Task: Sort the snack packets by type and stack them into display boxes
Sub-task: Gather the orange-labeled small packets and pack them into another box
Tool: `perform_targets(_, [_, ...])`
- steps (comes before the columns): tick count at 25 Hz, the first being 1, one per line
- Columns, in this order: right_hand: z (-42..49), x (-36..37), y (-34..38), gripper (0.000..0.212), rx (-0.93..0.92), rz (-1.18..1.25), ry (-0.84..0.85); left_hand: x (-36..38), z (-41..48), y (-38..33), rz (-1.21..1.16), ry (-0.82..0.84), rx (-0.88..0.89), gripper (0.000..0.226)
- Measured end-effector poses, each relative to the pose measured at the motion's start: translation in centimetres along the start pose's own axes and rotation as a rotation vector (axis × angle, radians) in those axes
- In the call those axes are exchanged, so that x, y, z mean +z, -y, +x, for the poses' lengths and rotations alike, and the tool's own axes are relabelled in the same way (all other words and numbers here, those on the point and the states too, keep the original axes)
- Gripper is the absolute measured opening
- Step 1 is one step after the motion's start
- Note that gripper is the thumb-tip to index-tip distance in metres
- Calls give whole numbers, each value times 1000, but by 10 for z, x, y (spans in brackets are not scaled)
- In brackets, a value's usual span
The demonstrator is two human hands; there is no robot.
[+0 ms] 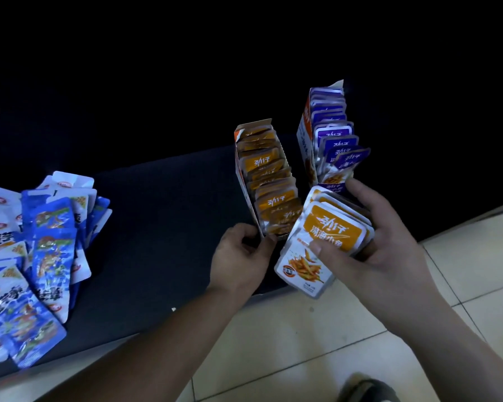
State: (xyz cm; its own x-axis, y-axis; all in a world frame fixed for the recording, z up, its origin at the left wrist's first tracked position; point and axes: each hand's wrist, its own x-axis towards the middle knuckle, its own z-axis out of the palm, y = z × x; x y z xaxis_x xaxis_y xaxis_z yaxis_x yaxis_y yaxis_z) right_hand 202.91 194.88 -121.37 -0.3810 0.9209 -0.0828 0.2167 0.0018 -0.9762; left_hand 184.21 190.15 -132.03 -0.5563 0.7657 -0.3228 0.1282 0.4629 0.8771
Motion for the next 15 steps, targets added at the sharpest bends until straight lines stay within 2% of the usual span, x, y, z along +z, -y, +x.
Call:
perform_targets(6, [29, 23, 4, 89, -167, -2, 97, -2, -1, -15, -168, 15, -125, 23])
perform_targets(10, [48, 32, 5, 86, -279, -56, 142, -11, -5, -18, -185, 18, -252, 16])
perform_targets(13, [46, 42, 3, 84, -369, -216, 162, -21, -29, -4, -209, 60, -232, 15])
perform_targets(15, [43, 50, 0, 83, -365, -264, 176, -32, -41, 12, -198, 55, -161, 16])
